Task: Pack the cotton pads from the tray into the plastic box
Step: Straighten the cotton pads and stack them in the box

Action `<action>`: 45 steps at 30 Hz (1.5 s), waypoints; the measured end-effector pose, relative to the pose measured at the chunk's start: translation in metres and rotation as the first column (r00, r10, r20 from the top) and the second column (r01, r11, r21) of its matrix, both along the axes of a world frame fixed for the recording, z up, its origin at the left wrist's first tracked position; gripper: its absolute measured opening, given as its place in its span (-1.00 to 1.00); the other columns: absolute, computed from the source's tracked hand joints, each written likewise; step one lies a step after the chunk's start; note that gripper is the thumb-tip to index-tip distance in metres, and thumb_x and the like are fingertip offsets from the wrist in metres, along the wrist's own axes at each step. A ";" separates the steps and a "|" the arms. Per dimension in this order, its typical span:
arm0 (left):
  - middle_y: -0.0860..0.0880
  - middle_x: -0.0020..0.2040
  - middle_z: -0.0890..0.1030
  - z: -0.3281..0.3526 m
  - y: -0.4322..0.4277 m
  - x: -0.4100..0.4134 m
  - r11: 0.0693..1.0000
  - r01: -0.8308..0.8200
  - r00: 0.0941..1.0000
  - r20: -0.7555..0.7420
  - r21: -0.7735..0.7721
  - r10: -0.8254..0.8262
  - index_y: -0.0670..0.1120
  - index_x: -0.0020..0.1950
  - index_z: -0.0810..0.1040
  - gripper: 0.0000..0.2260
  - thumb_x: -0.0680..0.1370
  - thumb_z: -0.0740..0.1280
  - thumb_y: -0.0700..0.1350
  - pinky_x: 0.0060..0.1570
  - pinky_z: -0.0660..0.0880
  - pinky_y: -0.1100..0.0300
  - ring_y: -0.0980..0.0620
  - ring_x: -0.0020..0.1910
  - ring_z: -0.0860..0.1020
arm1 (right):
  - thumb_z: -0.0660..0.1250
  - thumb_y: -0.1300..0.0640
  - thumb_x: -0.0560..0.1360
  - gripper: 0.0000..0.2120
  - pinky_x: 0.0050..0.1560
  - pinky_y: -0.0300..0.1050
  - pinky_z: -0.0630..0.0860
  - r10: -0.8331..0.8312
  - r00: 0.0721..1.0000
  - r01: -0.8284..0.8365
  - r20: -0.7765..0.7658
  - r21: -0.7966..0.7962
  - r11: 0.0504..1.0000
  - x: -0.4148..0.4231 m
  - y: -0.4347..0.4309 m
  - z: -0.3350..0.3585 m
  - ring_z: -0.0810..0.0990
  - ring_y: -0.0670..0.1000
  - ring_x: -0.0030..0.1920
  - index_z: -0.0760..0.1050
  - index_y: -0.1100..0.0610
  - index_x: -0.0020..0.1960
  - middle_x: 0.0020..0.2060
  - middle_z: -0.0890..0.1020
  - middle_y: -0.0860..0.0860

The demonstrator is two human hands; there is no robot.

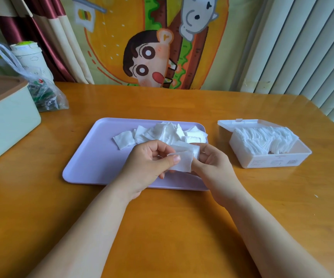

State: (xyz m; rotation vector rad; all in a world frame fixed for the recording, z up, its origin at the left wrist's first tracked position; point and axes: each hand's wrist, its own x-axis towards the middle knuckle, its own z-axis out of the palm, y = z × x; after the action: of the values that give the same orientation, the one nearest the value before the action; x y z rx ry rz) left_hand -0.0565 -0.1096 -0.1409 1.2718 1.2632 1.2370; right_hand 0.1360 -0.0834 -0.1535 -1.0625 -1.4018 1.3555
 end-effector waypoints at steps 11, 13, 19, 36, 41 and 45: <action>-0.27 -0.10 0.69 -0.005 0.002 0.001 0.999 -0.055 0.998 -0.044 0.001 0.055 -0.15 -0.03 0.66 -0.87 0.51 0.57 -0.17 -0.14 0.61 0.16 0.01 -0.20 0.63 | 0.38 0.24 0.66 -0.80 0.05 -0.09 0.64 0.092 0.995 -0.093 -0.048 -0.021 0.995 0.000 -0.003 0.004 0.76 0.09 0.04 0.61 0.26 0.26 0.02 0.78 0.15; -0.23 -0.15 0.67 -0.006 0.002 0.002 0.996 -0.089 0.993 -0.073 0.005 0.089 -0.15 -0.04 0.65 -0.80 0.47 0.61 -0.12 -0.15 0.60 0.15 0.02 -0.23 0.59 | 0.40 0.10 0.65 -0.78 0.08 -0.01 0.64 0.083 0.995 -0.085 -0.061 -0.038 0.996 0.000 -0.005 0.008 0.72 0.03 -0.05 0.64 0.23 0.20 -0.11 0.75 0.06; -0.10 -0.21 0.61 -0.002 0.001 0.005 0.988 -0.152 0.975 -0.161 0.018 0.153 -0.03 0.01 0.59 -0.69 0.40 0.66 -0.11 -0.14 0.60 0.16 0.12 -0.28 0.53 | 0.65 0.09 0.41 -0.46 0.16 0.00 0.64 0.119 0.993 -0.119 -0.001 -0.022 0.993 -0.001 -0.005 0.007 0.75 0.09 0.15 0.55 0.19 0.32 0.09 0.77 0.10; 0.16 0.08 0.49 -0.017 0.009 -0.025 0.984 -0.173 0.596 -0.792 0.032 0.130 0.12 0.06 0.59 -0.70 0.49 0.46 0.27 0.08 0.53 0.09 0.09 0.08 0.51 | 0.47 0.06 0.55 -0.70 0.03 -0.47 0.41 -0.311 0.838 0.119 0.447 0.407 0.905 -0.004 0.001 -0.013 0.58 -0.17 0.06 0.58 0.01 0.27 0.07 0.65 -0.15; 0.15 -0.12 0.56 -0.020 0.012 -0.019 0.994 -0.107 0.706 -0.705 -0.006 0.072 0.10 -0.12 0.49 -0.82 0.50 0.48 0.06 -0.12 0.53 0.07 0.01 -0.09 0.54 | 0.48 0.10 0.50 -0.74 -0.06 -0.33 0.46 -0.302 0.822 0.145 0.483 0.335 0.931 0.001 0.003 -0.014 0.61 -0.15 -0.02 0.61 -0.01 0.18 -0.03 0.69 -0.16; 0.10 -0.09 0.63 -0.015 0.010 -0.021 0.990 -0.140 0.868 -0.479 0.012 0.129 0.13 -0.04 0.55 -0.83 0.53 0.50 -0.09 -0.13 0.56 0.12 0.06 -0.21 0.53 | 0.50 0.11 0.50 -0.80 -0.10 -0.46 0.46 -0.322 0.859 0.210 0.399 0.301 0.930 0.003 0.004 -0.011 0.62 -0.22 -0.04 0.62 -0.05 0.10 -0.09 0.70 -0.18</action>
State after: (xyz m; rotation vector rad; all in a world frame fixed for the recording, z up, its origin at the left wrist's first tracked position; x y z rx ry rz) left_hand -0.0773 -0.1000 -0.1556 1.5546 1.7401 1.0264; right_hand 0.1387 -0.0799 -0.1647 -1.3927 -1.6237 0.7338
